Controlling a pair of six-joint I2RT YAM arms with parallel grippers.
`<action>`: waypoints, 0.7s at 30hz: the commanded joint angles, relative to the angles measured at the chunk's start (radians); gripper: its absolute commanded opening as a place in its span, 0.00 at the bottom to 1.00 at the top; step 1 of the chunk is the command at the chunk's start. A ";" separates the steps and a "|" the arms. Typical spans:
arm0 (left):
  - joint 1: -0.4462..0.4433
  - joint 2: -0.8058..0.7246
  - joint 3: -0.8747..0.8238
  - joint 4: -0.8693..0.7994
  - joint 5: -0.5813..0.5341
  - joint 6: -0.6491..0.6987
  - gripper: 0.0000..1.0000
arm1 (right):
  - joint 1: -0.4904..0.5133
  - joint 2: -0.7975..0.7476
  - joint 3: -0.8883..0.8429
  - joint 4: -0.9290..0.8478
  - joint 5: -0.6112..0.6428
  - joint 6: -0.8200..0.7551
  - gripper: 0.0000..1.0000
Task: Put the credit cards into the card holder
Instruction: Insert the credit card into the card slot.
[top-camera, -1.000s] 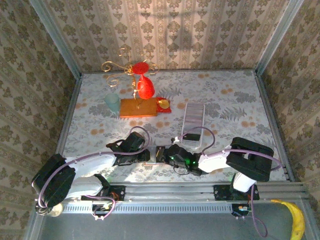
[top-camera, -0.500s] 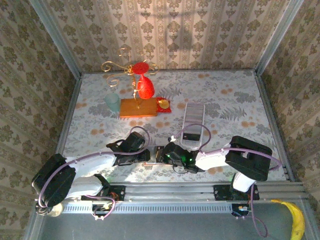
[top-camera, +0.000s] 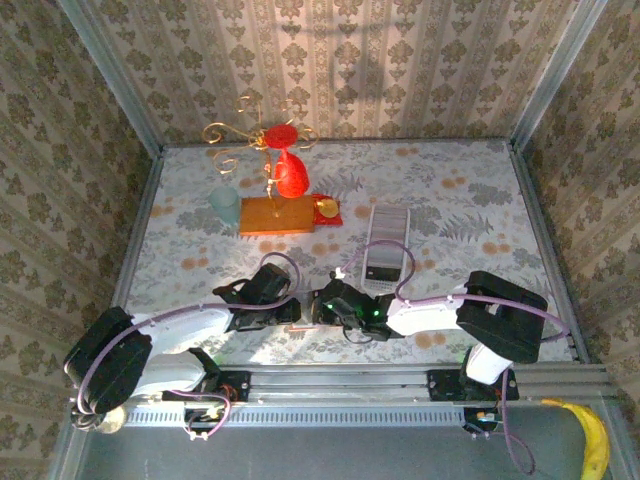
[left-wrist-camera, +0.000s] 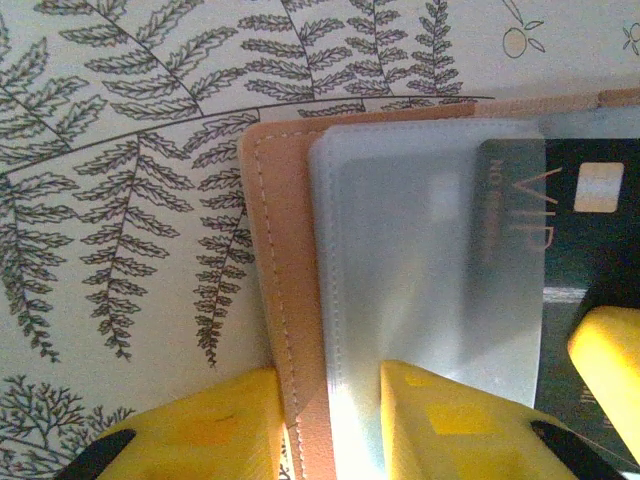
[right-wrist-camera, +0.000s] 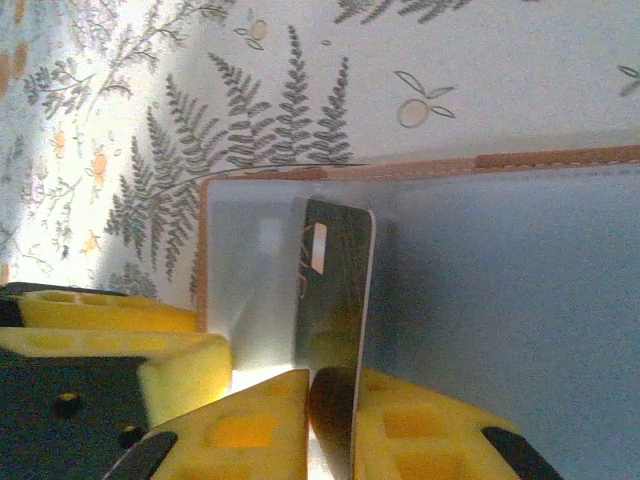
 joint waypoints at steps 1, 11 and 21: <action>-0.019 0.045 -0.043 -0.029 0.033 -0.004 0.30 | 0.003 0.035 0.025 -0.035 -0.014 -0.036 0.19; -0.018 0.030 -0.051 -0.039 0.023 -0.009 0.30 | -0.001 0.001 0.042 -0.151 0.032 -0.051 0.35; -0.019 0.038 -0.047 -0.032 0.027 -0.008 0.29 | -0.004 -0.006 0.108 -0.328 0.064 -0.094 0.59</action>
